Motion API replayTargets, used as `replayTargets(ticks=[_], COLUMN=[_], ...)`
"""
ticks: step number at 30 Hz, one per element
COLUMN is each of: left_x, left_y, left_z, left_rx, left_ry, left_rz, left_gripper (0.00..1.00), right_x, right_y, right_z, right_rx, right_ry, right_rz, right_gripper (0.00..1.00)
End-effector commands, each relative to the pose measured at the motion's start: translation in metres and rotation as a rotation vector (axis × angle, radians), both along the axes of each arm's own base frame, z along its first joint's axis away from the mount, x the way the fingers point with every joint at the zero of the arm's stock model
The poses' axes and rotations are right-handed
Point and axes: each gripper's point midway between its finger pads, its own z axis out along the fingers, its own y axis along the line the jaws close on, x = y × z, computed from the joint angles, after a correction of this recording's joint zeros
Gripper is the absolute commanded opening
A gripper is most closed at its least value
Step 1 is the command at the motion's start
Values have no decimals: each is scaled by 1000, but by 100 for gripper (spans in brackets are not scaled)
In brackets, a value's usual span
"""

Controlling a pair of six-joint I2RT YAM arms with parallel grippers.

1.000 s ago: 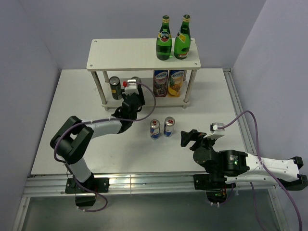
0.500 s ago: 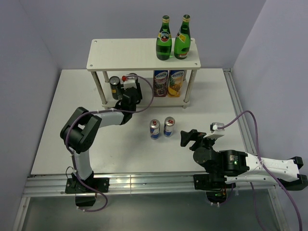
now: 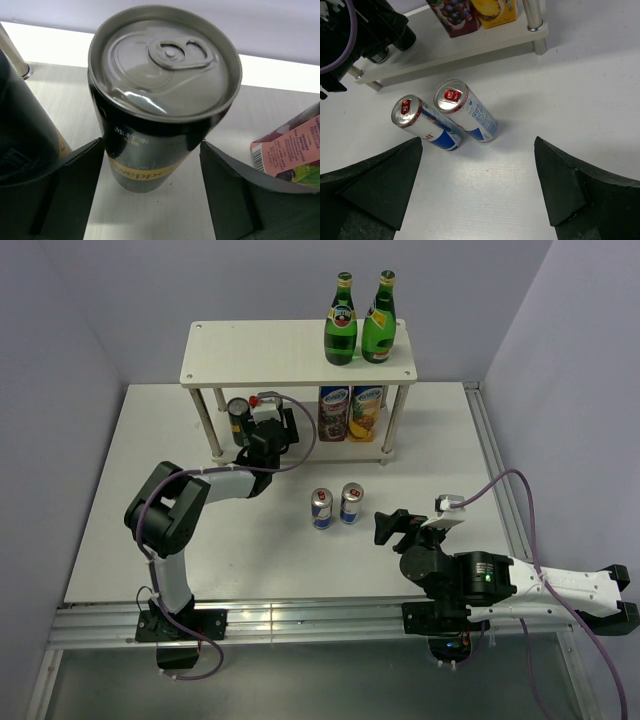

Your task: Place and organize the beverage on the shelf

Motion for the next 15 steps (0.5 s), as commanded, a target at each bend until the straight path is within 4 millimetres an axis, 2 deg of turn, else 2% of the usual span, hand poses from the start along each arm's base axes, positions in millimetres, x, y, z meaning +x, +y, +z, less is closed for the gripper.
replayTargets(ticks=[1,8,15], left_x=[-1,-13,-42], left_y=[-5,-8,-19], left_z=[30,32,37], left_rx=[-76,-72,-48], left_ry=[-74,-66,-59], left_rz=[-23,-32,-51], left_gripper=[84,88,93], right_x=[2,2,3], right_y=[-1,-1,-3], right_z=[5,6,6], right_rx=[22,24,31], right_ry=[-20,-22,-23], right_rz=[-25,-28,-33], right_gripper=[100,100,100])
